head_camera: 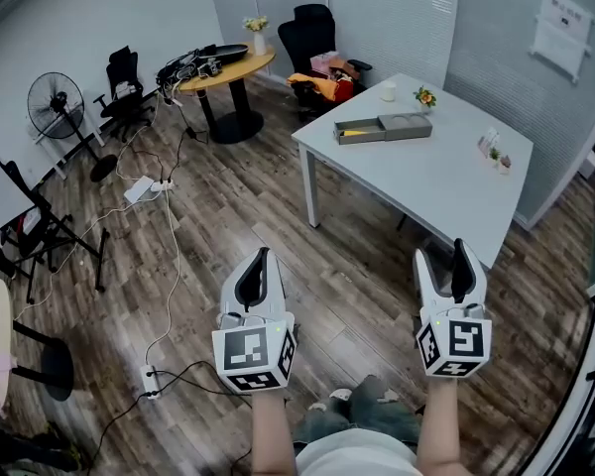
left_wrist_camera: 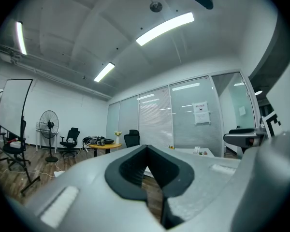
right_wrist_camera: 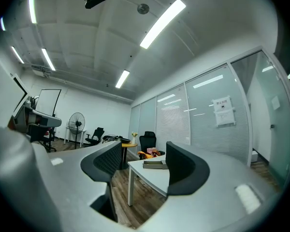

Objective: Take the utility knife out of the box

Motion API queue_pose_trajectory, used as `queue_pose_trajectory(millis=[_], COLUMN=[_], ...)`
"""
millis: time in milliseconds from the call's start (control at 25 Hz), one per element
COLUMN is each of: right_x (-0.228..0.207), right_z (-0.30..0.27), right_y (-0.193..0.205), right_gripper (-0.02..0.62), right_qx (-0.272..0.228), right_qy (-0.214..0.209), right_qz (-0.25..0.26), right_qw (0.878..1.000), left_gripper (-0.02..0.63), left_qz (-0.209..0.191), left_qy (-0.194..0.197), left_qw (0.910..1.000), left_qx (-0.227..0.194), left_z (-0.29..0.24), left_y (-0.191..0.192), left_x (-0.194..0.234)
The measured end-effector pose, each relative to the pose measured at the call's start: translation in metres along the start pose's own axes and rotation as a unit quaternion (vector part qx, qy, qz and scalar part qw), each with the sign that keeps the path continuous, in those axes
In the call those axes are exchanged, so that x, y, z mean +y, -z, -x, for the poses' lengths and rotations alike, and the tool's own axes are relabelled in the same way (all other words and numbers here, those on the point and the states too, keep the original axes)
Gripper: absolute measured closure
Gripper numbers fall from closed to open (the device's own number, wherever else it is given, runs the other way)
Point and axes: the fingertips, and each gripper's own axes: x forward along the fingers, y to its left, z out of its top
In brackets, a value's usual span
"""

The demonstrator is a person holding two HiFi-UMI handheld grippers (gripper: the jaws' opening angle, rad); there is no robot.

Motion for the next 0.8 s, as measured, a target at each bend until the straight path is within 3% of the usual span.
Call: queue_pose_trajectory(millis=[440,800], right_x=[-0.01,-0.03], right_z=[-0.049,-0.145], right_y=[0.015,0.021], right_gripper=[0.291,0.291], right_qx=[0.02,0.019], right_qy=[-0.003,-0.028], right_qz=[0.004,0.01], right_qw=[1.0,0.999], left_gripper=[0.606,0.606], left_qz=[0.008,0.008], left_qy=[-0.004,-0.026], left_qw=[0.9997,0.9993], left_qx=[0.021,0.024], left_z=[-0.045,-0.129], left_y=[0.017,0.02], left_x=[0.007,0.018])
